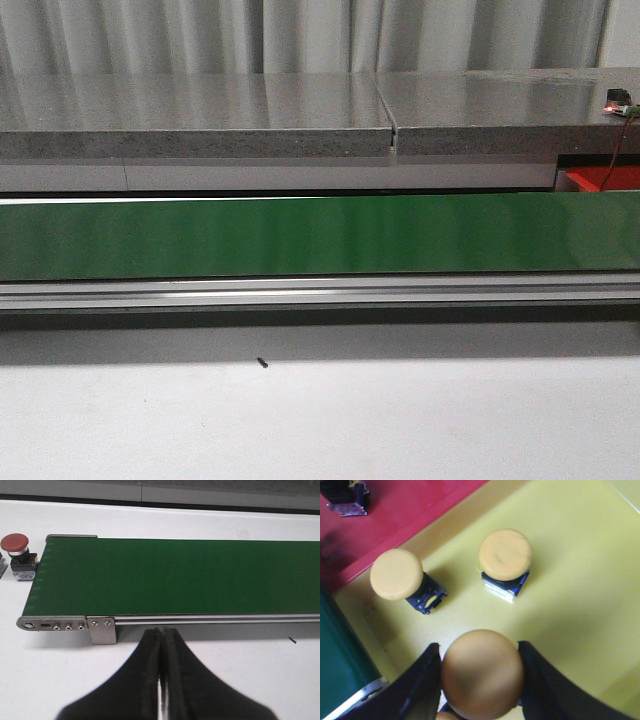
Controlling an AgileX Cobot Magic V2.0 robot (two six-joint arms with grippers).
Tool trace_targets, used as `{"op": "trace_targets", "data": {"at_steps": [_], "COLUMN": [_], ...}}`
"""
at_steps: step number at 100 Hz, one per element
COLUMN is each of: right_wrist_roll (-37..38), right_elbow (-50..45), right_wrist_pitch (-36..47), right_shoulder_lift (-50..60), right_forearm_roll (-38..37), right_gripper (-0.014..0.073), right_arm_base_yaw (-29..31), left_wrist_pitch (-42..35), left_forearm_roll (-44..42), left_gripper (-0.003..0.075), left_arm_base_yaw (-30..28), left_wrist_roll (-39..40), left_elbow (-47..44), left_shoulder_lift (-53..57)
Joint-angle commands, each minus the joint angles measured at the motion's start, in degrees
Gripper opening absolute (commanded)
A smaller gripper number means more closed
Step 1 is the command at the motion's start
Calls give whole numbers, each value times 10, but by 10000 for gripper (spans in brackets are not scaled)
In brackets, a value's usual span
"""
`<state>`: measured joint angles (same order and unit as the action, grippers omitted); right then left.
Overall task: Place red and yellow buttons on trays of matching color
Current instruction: 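Lower the yellow button into the yellow tray and open the right gripper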
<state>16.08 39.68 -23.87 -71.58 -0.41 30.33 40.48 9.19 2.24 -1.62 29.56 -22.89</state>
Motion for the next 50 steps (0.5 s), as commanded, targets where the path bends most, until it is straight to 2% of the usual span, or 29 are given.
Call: {"op": "trace_targets", "data": {"at_steps": [1,35,42,50], "right_wrist_roll": [-2,0,0,0], "right_elbow": [13,13,13,13], "right_wrist_pitch": [55,90,99,107], "right_shoulder_lift": [-13,-86,-87,-87], "right_forearm_roll": [-5,-1,-1,-1], "right_gripper": [216,223,275,402], "right_arm_base_yaw": [4,4,4,4], "left_wrist_pitch": [-37,-37,-37,-37], "left_forearm_roll": [10,10,10,10], "left_gripper": [-20,-20,-20,-20], "left_arm_base_yaw": [5,5,5,5], "left_wrist_roll": [4,4,4,4], "left_elbow": [15,15,15,15], "left_shoulder_lift": [-3,-3,-3,-3]}}
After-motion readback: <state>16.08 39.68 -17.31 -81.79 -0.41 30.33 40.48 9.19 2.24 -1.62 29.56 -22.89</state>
